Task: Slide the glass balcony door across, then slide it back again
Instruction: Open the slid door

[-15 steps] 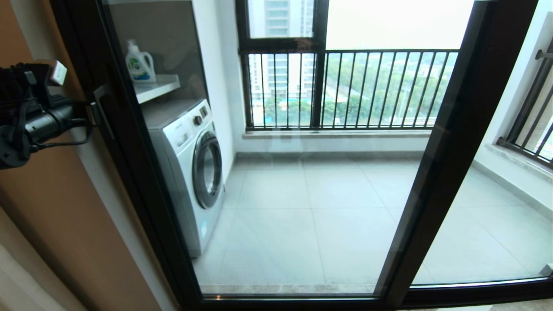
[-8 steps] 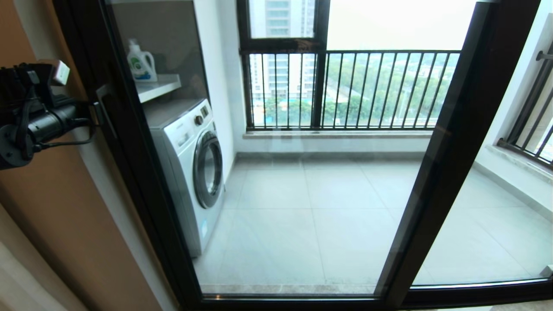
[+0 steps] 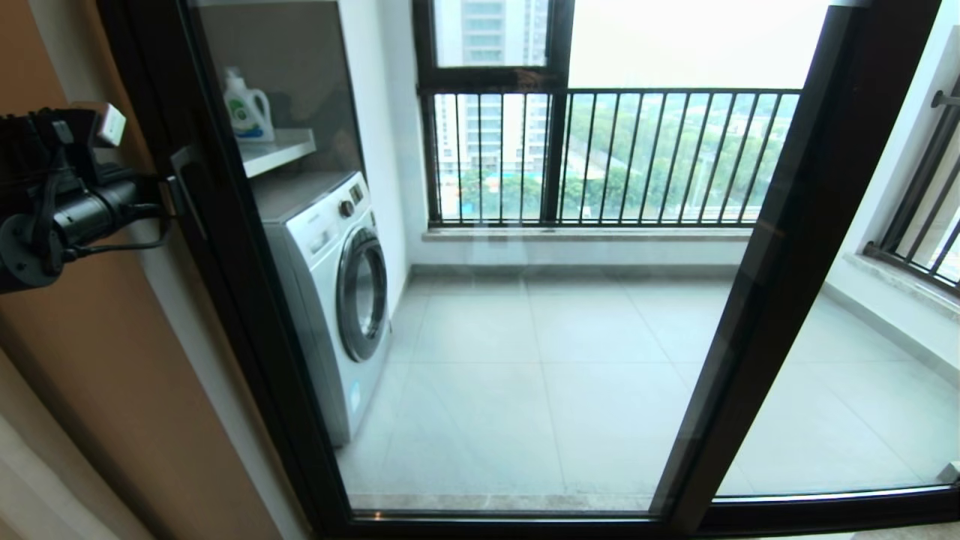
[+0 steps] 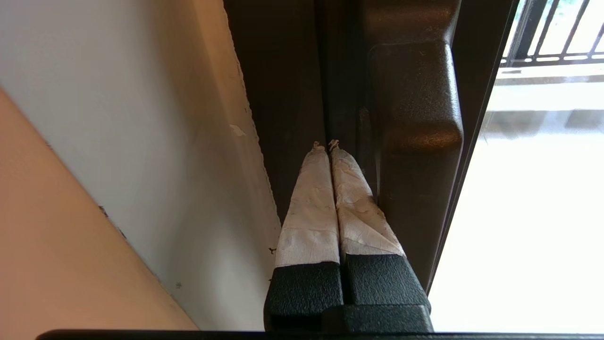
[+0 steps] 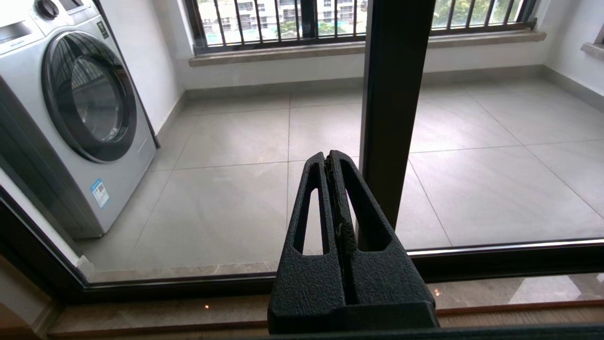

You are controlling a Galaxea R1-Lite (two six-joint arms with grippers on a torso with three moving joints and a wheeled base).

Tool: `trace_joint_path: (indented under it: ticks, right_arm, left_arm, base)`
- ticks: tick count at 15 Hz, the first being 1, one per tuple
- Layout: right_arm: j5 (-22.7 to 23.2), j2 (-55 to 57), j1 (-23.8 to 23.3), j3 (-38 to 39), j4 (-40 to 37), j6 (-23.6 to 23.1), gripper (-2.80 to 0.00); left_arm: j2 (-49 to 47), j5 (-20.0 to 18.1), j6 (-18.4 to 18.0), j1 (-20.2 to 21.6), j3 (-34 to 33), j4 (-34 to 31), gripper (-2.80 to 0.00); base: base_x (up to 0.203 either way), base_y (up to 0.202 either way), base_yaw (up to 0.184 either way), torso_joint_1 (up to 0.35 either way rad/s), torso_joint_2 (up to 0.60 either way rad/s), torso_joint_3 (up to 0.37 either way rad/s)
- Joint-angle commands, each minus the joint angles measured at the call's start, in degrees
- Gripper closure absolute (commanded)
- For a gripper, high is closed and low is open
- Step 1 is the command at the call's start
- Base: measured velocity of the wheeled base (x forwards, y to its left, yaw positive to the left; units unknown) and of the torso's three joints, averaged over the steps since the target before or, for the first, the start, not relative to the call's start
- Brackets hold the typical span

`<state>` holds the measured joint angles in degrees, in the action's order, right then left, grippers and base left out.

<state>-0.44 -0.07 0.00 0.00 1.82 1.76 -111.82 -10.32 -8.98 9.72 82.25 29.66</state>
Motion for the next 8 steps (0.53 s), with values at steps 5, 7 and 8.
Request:
trace_joint_path:
  ticks: [5,7,8]
  right_arm:
    - [0.0,0.0,-0.02,0.7,0.03,0.0,0.0]
    - [0.0,-0.01,0.0,0.7,0.03,0.0,0.0]
    - [0.0,0.07,0.0,0.7,0.03,0.0,0.0]
  left_arm:
    - [0.29,-0.46,-0.16,-1.09,0.19,0.4,0.0]
    - [0.29,-0.49,-0.16,-1.45,0.19,0.4,0.0]
    - [0.29,-0.56,-0.09,-1.68,0.19,0.4,0.0]
  base:
    - [0.0,0.0,0.0,0.0,0.0,0.0]
    - [0.0,0.0,0.0,0.0,0.0,0.0]
    - [0.0,0.0,0.0,0.0,0.0,0.0]
